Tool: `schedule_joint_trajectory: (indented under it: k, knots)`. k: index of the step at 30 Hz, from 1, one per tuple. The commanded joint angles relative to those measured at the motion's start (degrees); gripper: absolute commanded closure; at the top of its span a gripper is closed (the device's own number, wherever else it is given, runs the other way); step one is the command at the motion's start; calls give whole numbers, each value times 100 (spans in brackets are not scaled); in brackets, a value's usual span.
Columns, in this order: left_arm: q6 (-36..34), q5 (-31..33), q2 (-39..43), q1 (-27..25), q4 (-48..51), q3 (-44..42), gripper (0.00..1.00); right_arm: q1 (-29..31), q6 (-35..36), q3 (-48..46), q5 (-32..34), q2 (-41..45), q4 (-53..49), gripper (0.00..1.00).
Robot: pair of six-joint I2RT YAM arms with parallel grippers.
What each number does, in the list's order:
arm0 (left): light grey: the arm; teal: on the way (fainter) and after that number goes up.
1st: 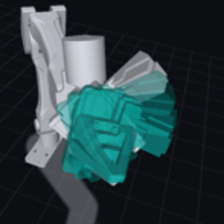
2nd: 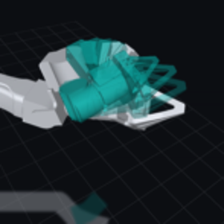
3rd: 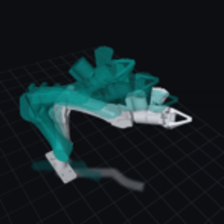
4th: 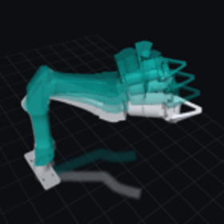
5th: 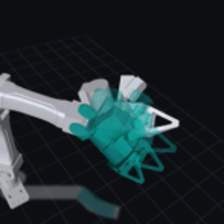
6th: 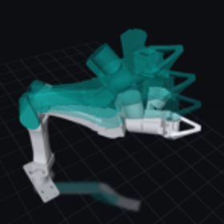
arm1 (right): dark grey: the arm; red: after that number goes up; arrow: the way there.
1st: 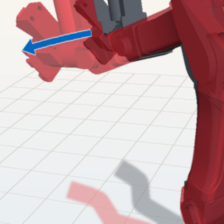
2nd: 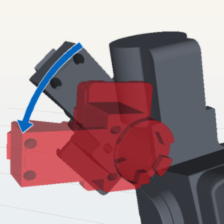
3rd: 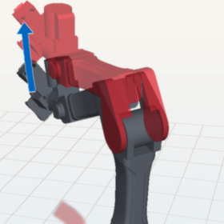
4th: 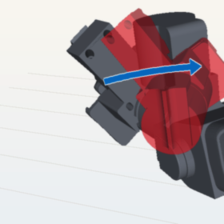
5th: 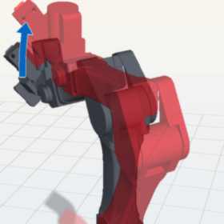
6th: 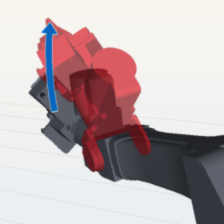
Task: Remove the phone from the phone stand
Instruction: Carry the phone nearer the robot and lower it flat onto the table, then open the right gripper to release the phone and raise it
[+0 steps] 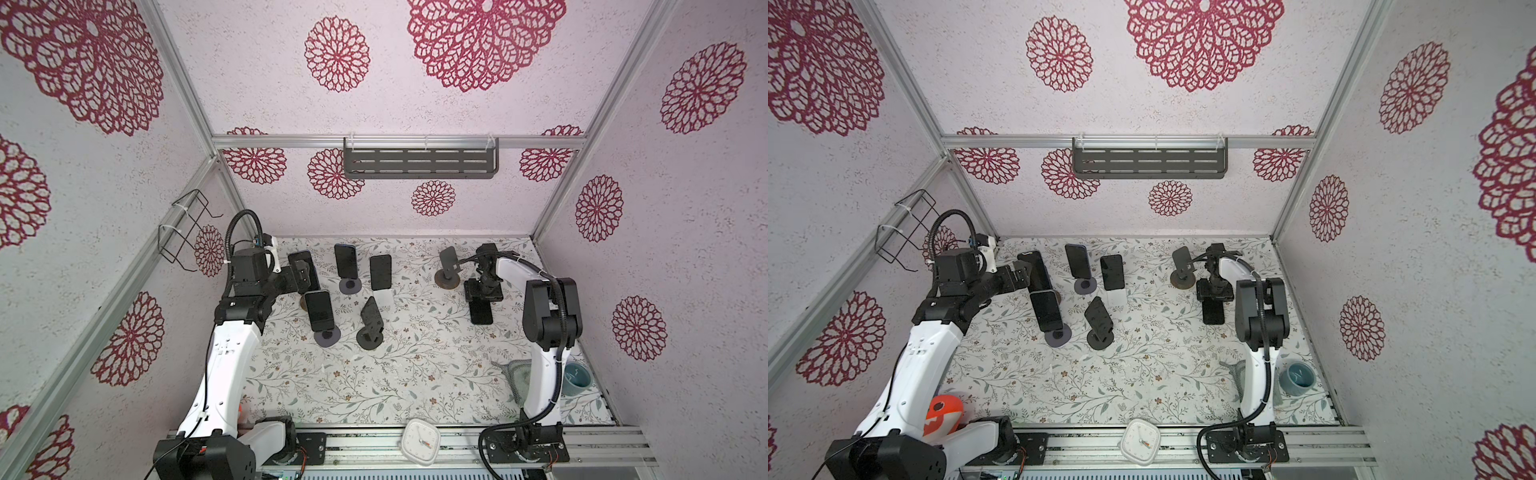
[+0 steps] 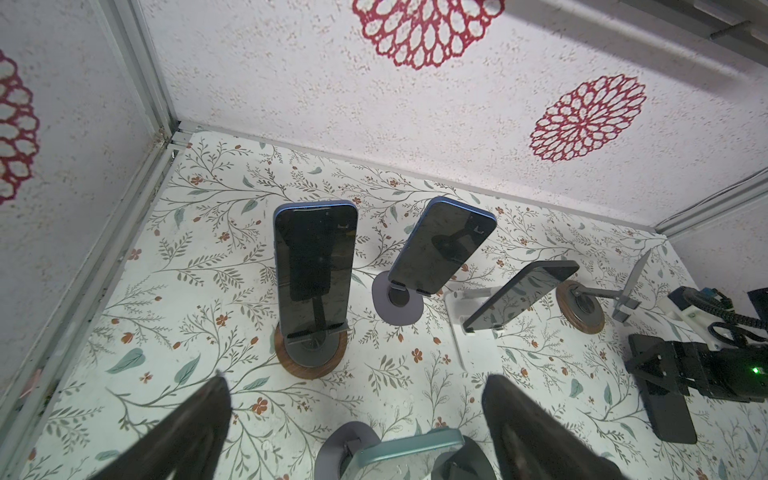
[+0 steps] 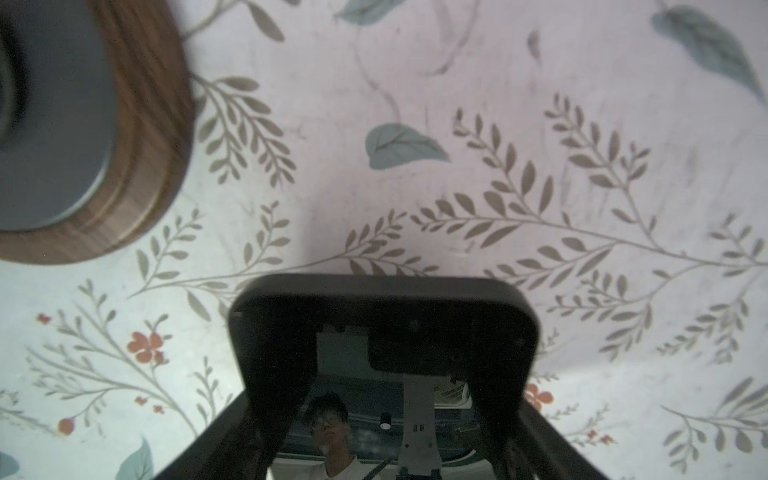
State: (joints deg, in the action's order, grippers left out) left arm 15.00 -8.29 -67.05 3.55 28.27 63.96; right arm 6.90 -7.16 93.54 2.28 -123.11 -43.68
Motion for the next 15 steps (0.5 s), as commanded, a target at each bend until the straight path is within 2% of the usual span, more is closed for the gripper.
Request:
schedule_joint_trajectory:
  k: [1,10,13,15]
  knots:
    - [-85,29,6,32,-10,-15,2,-40,30,177,46,-55,-57,18]
    - [-111,60,33,30,-5,-8,2,-44,22,182,89,-1,-51,14]
    - [-136,60,75,27,16,17,2,-41,35,183,177,261,-38,14]
    - [-167,-1,139,14,98,76,2,-39,97,89,284,581,101,9]
